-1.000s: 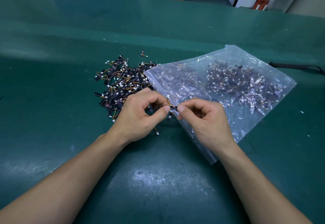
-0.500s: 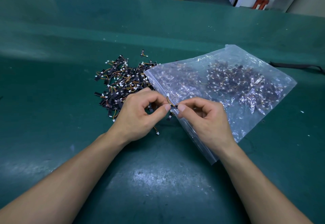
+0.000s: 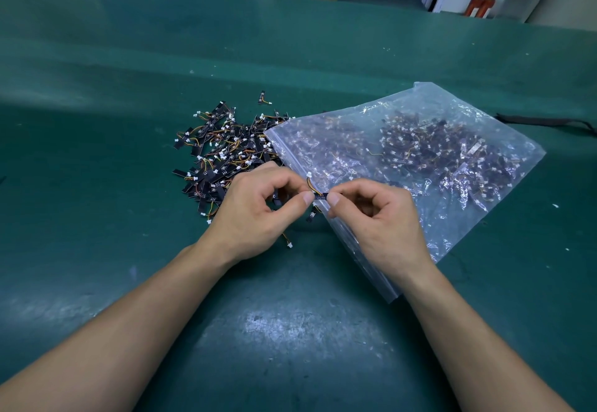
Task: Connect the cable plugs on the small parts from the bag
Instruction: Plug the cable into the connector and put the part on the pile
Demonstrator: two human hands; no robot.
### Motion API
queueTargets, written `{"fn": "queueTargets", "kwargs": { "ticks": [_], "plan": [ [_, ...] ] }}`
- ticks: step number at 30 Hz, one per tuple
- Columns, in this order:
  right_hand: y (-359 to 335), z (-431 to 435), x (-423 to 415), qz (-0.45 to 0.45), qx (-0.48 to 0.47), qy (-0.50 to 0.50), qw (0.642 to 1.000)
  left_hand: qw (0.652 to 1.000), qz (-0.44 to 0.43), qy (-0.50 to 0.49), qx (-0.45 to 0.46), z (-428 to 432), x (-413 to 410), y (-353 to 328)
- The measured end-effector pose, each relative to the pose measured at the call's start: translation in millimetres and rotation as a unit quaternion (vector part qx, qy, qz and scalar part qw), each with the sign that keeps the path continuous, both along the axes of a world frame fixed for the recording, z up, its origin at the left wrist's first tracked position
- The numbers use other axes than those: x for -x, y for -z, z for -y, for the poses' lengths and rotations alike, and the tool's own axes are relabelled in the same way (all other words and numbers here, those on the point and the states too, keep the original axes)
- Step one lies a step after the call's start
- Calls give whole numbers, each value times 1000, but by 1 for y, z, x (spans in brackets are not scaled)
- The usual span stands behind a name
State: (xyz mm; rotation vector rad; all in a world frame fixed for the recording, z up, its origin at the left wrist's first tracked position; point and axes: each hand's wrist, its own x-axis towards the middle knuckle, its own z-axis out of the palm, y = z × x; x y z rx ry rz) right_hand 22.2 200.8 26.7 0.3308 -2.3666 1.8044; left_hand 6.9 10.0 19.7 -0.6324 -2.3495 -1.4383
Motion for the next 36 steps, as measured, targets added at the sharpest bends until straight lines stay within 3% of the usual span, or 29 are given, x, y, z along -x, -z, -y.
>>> {"fn": "queueTargets", "kwargs": {
  "ticks": [36],
  "plan": [
    [0,0,1,-4,0,-10,1000,1000,5,22,6,0,-1,-2]
  ]
}}
